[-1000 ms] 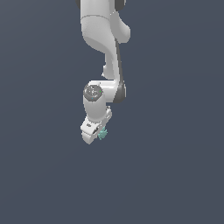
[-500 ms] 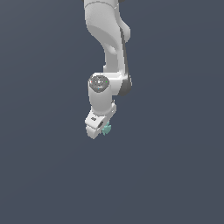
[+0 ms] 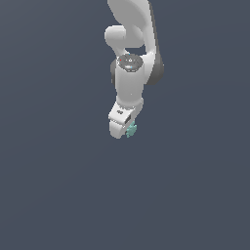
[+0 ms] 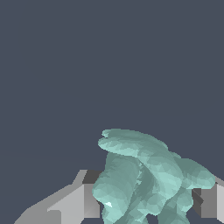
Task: Pick up the object and move it to a goal position.
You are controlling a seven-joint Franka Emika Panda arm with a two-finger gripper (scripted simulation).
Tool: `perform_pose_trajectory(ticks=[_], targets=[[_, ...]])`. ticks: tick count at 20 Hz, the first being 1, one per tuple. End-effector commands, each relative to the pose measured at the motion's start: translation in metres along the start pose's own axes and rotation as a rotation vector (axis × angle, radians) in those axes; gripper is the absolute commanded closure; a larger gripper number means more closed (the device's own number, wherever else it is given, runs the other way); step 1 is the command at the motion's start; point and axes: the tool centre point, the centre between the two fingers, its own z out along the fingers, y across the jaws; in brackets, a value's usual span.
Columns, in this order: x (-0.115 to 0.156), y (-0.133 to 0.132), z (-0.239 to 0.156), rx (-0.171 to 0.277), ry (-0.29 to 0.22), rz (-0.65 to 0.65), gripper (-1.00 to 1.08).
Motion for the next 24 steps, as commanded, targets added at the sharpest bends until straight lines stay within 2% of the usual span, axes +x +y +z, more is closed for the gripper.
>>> perform_pose_trajectory(ticks=[1, 16, 24], targets=[[0.011, -0.017, -0.025, -0.001, -0.001, -0.001, 1.08], [0.077, -0.114, -0.177, 0.0, 0.0, -0.002, 1.08], [0.106, -0.152, -0.241, 0.001, 0.001, -0.001, 1.08]])
